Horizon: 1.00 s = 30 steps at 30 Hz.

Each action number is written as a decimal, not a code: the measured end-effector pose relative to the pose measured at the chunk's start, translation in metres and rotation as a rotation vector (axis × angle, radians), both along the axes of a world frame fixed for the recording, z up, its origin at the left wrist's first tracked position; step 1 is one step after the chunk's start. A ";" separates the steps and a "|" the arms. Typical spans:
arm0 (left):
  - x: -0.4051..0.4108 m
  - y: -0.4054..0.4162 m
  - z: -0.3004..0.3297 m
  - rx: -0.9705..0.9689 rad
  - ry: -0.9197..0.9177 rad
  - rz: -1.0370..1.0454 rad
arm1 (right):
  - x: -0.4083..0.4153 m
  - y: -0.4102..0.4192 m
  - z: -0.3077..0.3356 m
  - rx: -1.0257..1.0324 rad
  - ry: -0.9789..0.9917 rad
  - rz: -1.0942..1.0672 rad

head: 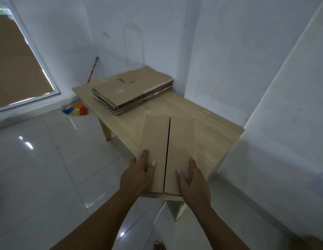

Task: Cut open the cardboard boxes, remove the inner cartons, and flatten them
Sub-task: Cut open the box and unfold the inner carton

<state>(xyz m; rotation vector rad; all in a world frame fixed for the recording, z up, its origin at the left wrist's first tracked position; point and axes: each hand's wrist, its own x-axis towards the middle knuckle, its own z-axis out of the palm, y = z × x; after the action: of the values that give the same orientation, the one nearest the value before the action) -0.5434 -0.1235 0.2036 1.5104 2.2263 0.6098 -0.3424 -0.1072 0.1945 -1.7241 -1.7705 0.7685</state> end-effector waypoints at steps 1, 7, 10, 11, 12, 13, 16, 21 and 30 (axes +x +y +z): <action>-0.008 0.015 0.002 -0.006 0.001 0.000 | -0.008 0.013 0.001 -0.004 0.003 -0.005; -0.048 0.100 0.013 0.000 -0.005 -0.023 | -0.048 0.095 0.008 -0.009 0.025 -0.041; -0.067 0.136 0.014 0.001 -0.010 -0.056 | -0.067 0.125 0.008 -0.017 0.018 -0.075; -0.074 0.148 0.013 0.000 -0.012 -0.069 | -0.073 0.134 0.008 -0.015 0.018 -0.086; -0.081 0.162 0.012 -0.005 -0.014 -0.084 | -0.079 0.144 0.008 -0.012 0.021 -0.102; -0.088 0.177 0.010 -0.012 -0.016 -0.102 | -0.085 0.155 0.007 -0.012 0.023 -0.123; -0.106 0.223 0.004 -0.012 -0.011 -0.179 | -0.104 0.184 0.003 -0.028 0.015 -0.190; -0.136 0.296 -0.002 -0.009 0.007 -0.325 | -0.141 0.225 0.000 -0.055 0.017 -0.382; -0.173 0.372 -0.023 -0.068 0.047 -0.565 | -0.198 0.257 -0.012 -0.188 -0.005 -0.628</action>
<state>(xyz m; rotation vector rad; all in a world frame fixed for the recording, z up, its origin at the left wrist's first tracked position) -0.7167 0.2489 0.1804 2.0090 1.7004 0.3179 -0.5409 0.1501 0.1826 -2.2336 -1.0682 0.6554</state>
